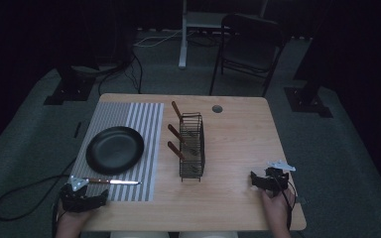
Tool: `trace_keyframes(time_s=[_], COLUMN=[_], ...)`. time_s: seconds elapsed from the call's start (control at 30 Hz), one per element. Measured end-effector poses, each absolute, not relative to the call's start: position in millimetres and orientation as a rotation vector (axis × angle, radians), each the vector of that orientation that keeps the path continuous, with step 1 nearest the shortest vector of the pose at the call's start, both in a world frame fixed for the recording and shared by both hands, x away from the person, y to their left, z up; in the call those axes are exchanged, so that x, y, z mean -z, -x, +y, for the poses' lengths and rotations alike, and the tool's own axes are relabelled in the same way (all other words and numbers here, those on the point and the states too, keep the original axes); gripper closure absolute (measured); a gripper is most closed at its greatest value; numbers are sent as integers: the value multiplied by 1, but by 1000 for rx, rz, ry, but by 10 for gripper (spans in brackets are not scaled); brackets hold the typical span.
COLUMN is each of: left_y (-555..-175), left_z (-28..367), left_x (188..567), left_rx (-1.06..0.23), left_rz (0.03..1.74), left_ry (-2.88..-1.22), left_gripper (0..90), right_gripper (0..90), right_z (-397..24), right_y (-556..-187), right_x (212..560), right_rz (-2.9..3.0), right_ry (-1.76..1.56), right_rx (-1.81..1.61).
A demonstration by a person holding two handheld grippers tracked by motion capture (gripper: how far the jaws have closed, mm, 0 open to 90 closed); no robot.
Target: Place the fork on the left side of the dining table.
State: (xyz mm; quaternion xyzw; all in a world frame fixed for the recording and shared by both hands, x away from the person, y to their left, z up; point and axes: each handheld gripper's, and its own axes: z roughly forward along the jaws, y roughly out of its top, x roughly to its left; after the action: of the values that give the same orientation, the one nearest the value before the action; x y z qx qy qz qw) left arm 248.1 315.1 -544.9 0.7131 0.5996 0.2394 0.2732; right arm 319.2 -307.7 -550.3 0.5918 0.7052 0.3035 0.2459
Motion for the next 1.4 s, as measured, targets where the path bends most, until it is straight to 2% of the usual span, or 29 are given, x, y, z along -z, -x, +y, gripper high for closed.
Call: trace_keyframes(time_s=[0.43, 1.4], left_y=[-243, -257], left_z=[309, 227], left_x=[530, 480], left_rx=[-570, -439], left_rz=[1532, 1228], left_ry=[-1907, -1991], left_gripper=[29, 39], right_gripper=[115, 116], right_z=[-308, -308], right_y=[-319, -319], right_x=[550, 550], right_rz=[1923, 1924], right_ry=[-1616, -1615], right_rx=[-829, -828])
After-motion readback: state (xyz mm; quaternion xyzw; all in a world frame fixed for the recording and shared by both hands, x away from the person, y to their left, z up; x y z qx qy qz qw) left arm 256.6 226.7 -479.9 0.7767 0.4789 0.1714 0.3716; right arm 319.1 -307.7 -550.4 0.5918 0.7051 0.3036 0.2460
